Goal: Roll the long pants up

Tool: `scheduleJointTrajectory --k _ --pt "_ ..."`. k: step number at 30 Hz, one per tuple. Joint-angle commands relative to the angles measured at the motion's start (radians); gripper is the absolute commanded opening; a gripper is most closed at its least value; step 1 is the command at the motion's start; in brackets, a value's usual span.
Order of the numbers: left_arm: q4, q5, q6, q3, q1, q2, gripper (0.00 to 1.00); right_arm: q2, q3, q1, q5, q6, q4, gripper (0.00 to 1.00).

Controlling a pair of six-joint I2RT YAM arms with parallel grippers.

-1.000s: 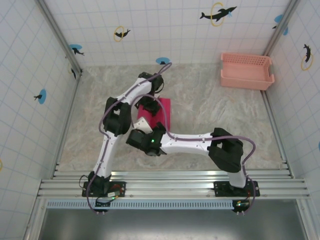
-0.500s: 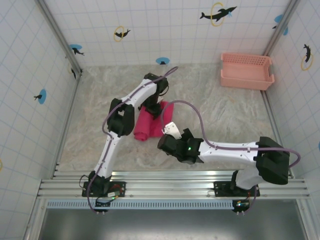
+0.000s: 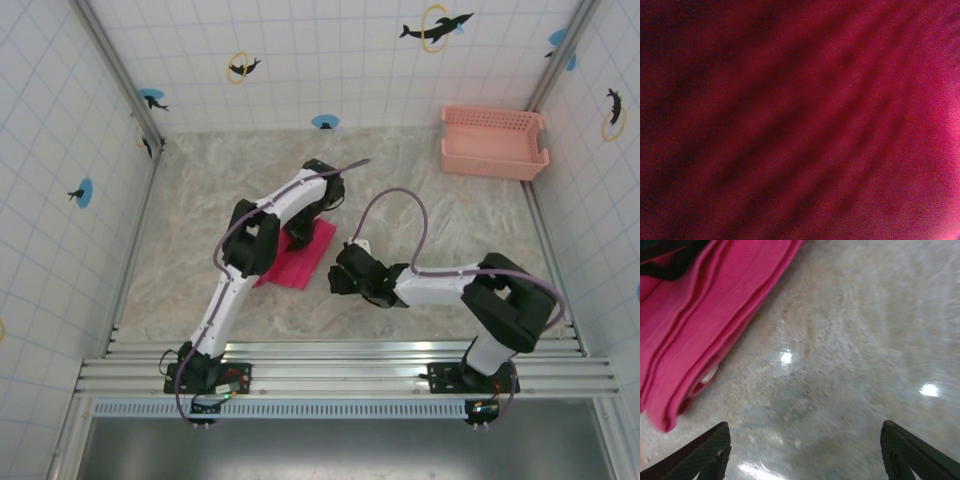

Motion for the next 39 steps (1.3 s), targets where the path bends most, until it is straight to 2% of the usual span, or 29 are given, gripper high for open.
scheduleJointTrajectory --k 1,7,13,19,21,25,28,30,31,32,34,35,38,39 --pt "0.050 -0.030 -0.027 -0.069 0.015 0.055 0.97 0.112 0.054 -0.013 -0.120 0.157 0.208 0.76" --pt "0.033 0.034 -0.014 -0.043 0.015 0.039 0.98 0.327 0.119 -0.005 -0.181 0.334 0.449 0.65" --pt "0.050 0.263 -0.001 0.001 0.021 -0.039 0.97 0.434 0.116 0.010 -0.174 0.452 0.617 0.57" --pt "0.084 0.469 -0.005 -0.004 0.024 -0.145 0.97 0.452 0.134 0.006 -0.165 0.470 0.598 0.51" --pt "0.090 0.511 -0.008 -0.004 0.024 -0.177 0.98 0.463 0.151 0.004 -0.171 0.471 0.592 0.40" --pt "0.099 0.577 -0.021 -0.007 0.024 -0.247 0.97 0.490 0.196 -0.002 -0.193 0.482 0.554 0.36" --pt "0.181 0.686 -0.049 -0.092 0.024 -0.316 0.97 0.505 0.205 -0.005 -0.195 0.490 0.559 0.35" --pt "0.275 0.759 -0.083 -0.188 0.023 -0.364 0.97 0.511 0.206 -0.010 -0.194 0.490 0.557 0.37" --pt "0.323 0.793 -0.098 -0.237 0.026 -0.381 0.97 0.515 0.203 -0.014 -0.195 0.491 0.560 0.41" --pt "0.354 0.812 -0.109 -0.273 0.023 -0.388 0.97 0.518 0.198 -0.018 -0.196 0.492 0.570 0.48" --pt "0.412 0.835 -0.128 -0.339 0.027 -0.384 0.97 0.518 0.181 -0.026 -0.204 0.491 0.597 0.71" --pt "0.426 0.843 -0.132 -0.369 0.027 -0.376 0.98 0.514 0.170 -0.027 -0.205 0.490 0.608 0.79" --pt "0.520 0.899 -0.167 -0.463 0.031 -0.368 0.97 0.508 0.144 -0.029 -0.210 0.479 0.645 0.91" --pt "0.554 0.930 -0.186 -0.495 0.036 -0.369 0.98 0.513 0.146 -0.029 -0.221 0.473 0.660 0.92"
